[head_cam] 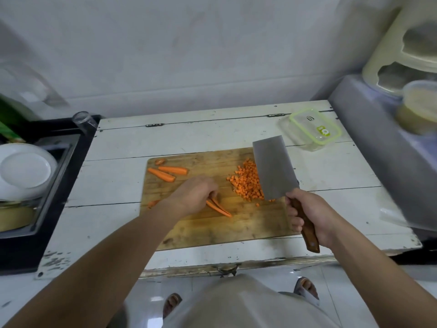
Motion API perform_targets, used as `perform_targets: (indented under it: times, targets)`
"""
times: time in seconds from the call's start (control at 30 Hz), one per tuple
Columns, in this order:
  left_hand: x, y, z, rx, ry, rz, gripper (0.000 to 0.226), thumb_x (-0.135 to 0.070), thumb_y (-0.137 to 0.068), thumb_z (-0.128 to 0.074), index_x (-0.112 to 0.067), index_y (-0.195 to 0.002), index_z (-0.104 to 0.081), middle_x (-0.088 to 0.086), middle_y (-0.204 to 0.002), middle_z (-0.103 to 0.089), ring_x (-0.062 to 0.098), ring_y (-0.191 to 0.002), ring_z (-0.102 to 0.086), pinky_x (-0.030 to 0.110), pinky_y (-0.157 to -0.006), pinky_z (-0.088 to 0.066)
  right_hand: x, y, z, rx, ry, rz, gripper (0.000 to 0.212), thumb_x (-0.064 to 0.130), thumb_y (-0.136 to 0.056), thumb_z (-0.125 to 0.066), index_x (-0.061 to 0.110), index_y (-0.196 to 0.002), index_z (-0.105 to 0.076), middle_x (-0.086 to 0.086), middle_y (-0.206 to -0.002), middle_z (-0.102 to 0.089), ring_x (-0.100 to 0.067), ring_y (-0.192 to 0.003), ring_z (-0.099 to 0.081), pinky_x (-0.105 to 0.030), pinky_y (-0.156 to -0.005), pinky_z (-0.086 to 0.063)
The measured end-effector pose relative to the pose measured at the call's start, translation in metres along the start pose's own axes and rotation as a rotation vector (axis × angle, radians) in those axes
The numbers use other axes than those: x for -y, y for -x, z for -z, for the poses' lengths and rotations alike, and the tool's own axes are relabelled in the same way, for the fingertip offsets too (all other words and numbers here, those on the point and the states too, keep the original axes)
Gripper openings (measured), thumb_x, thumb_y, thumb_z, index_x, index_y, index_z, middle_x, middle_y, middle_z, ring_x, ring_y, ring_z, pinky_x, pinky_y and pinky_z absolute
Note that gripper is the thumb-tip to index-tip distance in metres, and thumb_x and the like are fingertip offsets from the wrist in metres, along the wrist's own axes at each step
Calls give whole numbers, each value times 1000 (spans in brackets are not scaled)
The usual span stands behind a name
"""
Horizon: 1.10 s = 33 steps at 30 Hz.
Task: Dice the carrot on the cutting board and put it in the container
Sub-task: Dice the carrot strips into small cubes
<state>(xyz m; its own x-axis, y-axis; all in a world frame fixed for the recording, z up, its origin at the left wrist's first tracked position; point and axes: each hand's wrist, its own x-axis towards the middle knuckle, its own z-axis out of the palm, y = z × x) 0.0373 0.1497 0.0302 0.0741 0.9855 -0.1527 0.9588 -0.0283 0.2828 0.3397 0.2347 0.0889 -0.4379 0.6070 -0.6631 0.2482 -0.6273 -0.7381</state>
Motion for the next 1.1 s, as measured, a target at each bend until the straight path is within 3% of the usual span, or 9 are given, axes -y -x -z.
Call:
perform_targets:
  times: [0.13, 0.23, 0.33, 0.43, 0.6, 0.7, 0.77, 0.97, 1.1]
  targets:
    - [2, 8, 2, -26, 41, 5, 36, -27, -99, -60, -24, -135, -60, -3, -123, -58, 18, -120, -47, 37, -102, -43, -1, -1, -6, -1, 26, -10, 21, 24, -97, -48, 13, -80, -49, -3, -60, -37, -17, -43, -28, -26, -42, -28]
    - [-5, 10, 6, 98, -55, -104, 47, -45, -99, -59, -31, -143, -54, -9, -126, -53, 10, -117, -42, 30, -99, -39, 0, -2, -10, 9, 63, -21, 20, 25, -97, -49, 12, -81, -50, -3, -60, -38, -17, -43, -29, -26, -42, -29]
    - [-8, 20, 1, 80, -66, -123, 34, -34, -100, -61, -29, -133, -62, -8, -120, -55, 12, -113, -49, 26, -91, -40, 2, -1, -12, 16, 108, 2, 16, 24, -94, -52, 11, -85, -51, -5, -61, -39, -19, -44, -30, -28, -44, -29]
    - [-15, 39, -19, -86, -2, 46, 24, -28, -102, -58, -24, -124, -68, -5, -111, -57, 17, -107, -56, 26, -84, -43, -1, 1, -16, -7, 201, 35, 14, 19, -91, -54, 9, -82, -51, -9, -62, -39, -21, -45, -32, -30, -47, -30]
    - [-50, 55, -55, -370, 171, 345, 36, -29, -99, -64, -25, -135, -64, -5, -113, -60, 15, -109, -52, 30, -91, -50, -16, 0, -34, -108, 712, 184, 14, 21, -96, -50, 17, -83, -52, -10, -60, -51, -27, -43, -49, -33, -46, -43]
    - [-66, 60, -65, -490, 201, 341, 35, -20, -94, -71, -20, -129, -69, -6, -110, -63, 10, -106, -50, 21, -86, -48, -28, 1, -45, -161, 1108, 391, 14, 30, -100, -49, 25, -104, -61, -6, -83, -65, -28, -73, -63, -36, -60, -52]
    - [-65, 62, -72, -539, 234, 338, 32, -10, -89, -74, -15, -121, -74, -4, -102, -64, 11, -98, -51, 27, -82, -53, -33, 6, -51, -238, 1270, 438, 23, 40, -102, -44, 24, -106, -61, -3, -85, -63, -29, -86, -63, -38, -70, -51]
    - [-59, 64, -73, -596, 272, 353, 29, -8, -88, -75, -16, -116, -74, -4, -101, -65, 12, -97, -53, 22, -80, -48, -39, 6, -59, -266, 1316, 440, 28, 46, -103, -38, 23, -101, -54, -6, -84, -67, -32, -83, -65, -42, -68, -53]
    - [-42, 68, -69, -553, 88, 313, 43, 8, -81, -73, -10, -119, -72, 3, -103, -61, 22, -99, -53, 37, -82, -55, -35, 4, -58, -285, 1284, 421, 25, 42, -104, -39, 22, -104, -55, -7, -84, -67, -34, -85, -64, -41, -66, -51]
